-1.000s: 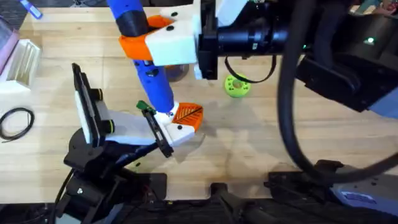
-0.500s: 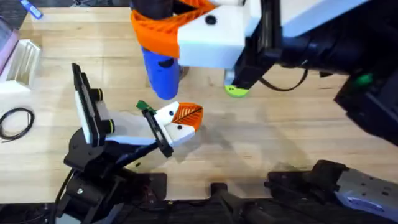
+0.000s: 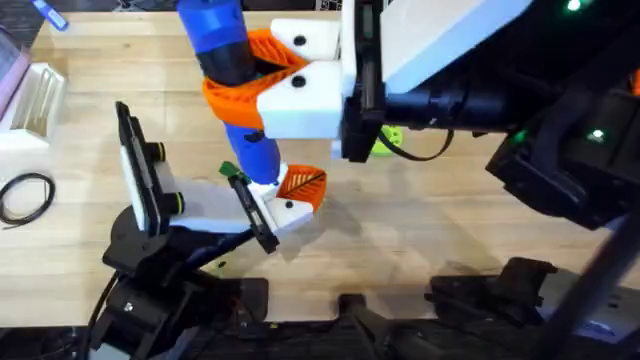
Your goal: Pick up the gripper from the table and insert it into the empty holder that is missing its gripper. Then pick up a screw, insert it into the mounting hole, and use the screwdriver to tighten it. Finally, clean up the table by picking up the vegetable and placing it into the bucket.
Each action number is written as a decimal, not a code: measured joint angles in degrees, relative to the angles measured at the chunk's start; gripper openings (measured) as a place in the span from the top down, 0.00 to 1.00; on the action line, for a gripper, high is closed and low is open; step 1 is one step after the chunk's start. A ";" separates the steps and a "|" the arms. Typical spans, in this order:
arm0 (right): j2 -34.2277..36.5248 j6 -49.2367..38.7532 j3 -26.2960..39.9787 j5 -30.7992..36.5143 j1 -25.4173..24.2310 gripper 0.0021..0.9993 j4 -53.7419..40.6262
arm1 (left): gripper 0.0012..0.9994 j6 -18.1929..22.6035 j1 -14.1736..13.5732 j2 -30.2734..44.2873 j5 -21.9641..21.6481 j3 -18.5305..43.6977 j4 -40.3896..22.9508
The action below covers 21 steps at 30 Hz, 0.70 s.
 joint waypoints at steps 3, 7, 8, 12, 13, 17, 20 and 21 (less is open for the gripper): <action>0.02 -0.03 -0.02 0.00 0.00 0.98 -0.59 | 1.00 0.00 0.00 0.00 0.00 0.00 -0.01; 0.02 -0.11 -0.02 0.00 0.00 0.98 -0.50 | 1.00 0.00 0.00 0.00 0.00 0.00 0.00; 0.02 -0.21 -0.02 0.00 -0.02 0.98 -0.51 | 1.00 0.00 0.00 -0.02 0.00 0.00 0.00; 0.02 -0.37 -0.02 0.00 -0.18 0.98 -0.49 | 1.00 0.00 0.00 0.00 0.00 0.00 0.00; 0.01 -0.48 -0.02 0.00 -0.24 0.98 -0.49 | 1.00 -0.01 0.00 -0.01 0.00 0.00 -0.01; 0.02 -0.92 -0.02 -0.02 -0.74 0.98 -0.25 | 1.00 0.00 0.00 0.00 0.00 0.00 -0.02; 0.02 -1.17 -0.02 -0.01 -0.90 0.98 -0.29 | 1.00 0.00 0.00 -0.02 0.00 0.00 -0.01; 0.00 -1.24 -0.02 0.00 -0.94 0.98 -0.27 | 1.00 0.00 0.00 -0.02 0.00 0.00 0.00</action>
